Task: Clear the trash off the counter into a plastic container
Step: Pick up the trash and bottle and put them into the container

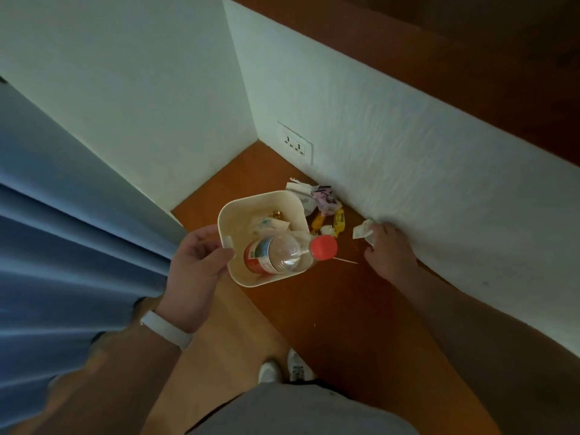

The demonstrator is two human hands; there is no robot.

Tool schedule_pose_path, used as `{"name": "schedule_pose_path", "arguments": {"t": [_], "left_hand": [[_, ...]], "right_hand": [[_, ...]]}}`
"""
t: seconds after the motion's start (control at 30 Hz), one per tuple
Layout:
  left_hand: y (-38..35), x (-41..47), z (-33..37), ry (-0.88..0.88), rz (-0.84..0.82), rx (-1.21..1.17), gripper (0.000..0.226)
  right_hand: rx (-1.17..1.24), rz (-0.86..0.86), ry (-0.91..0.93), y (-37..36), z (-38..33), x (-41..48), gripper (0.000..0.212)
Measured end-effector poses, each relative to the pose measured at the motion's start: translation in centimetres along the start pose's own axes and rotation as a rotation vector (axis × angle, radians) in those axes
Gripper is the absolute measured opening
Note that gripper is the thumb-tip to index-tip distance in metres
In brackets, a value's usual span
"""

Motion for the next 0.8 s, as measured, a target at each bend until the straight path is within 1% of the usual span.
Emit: {"name": "schedule_pose_path", "arguments": {"t": [0.17, 0.3, 0.33, 0.47, 0.6, 0.8], "left_hand": [[0.0, -0.6, -0.4, 0.015, 0.026, -0.001, 0.029], [-0.1, -1.0, -0.4, 0.024, 0.025, 0.008, 0.028], [-0.1, -1.1, -0.4, 0.025, 0.025, 0.008, 0.029], [0.1, -1.5, -0.4, 0.036, 0.030, 0.011, 0.030], [0.4, -1.5, -0.7, 0.051, 0.035, 0.002, 0.035], [0.1, -1.3, -0.2, 0.061, -0.003, 0.008, 0.037]], "right_hand": [[0.041, 0.024, -0.015, -1.4, 0.3, 0.5, 0.037], [0.086, -0.005, -0.014, -1.8, 0.8, -0.2, 0.011], [0.099, -0.017, -0.028, -1.9, 1.0, -0.5, 0.007], [0.151, -0.020, -0.080, -1.1, 1.2, -1.9, 0.005], [0.241, 0.022, -0.023, 2.2, -1.3, -3.8, 0.010], [0.623, 0.086, 0.086, 10.5, -8.0, -6.7, 0.004]]}}
Point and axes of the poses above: each hand's wrist, its own x-axis towards the middle knuckle, its own y-axis out of the back of the hand, z = x × y, the point moved 6 cm from there along x, towards the middle knuckle, and after that the axes turned 9 degrees about -y, right-handed, at the moved point
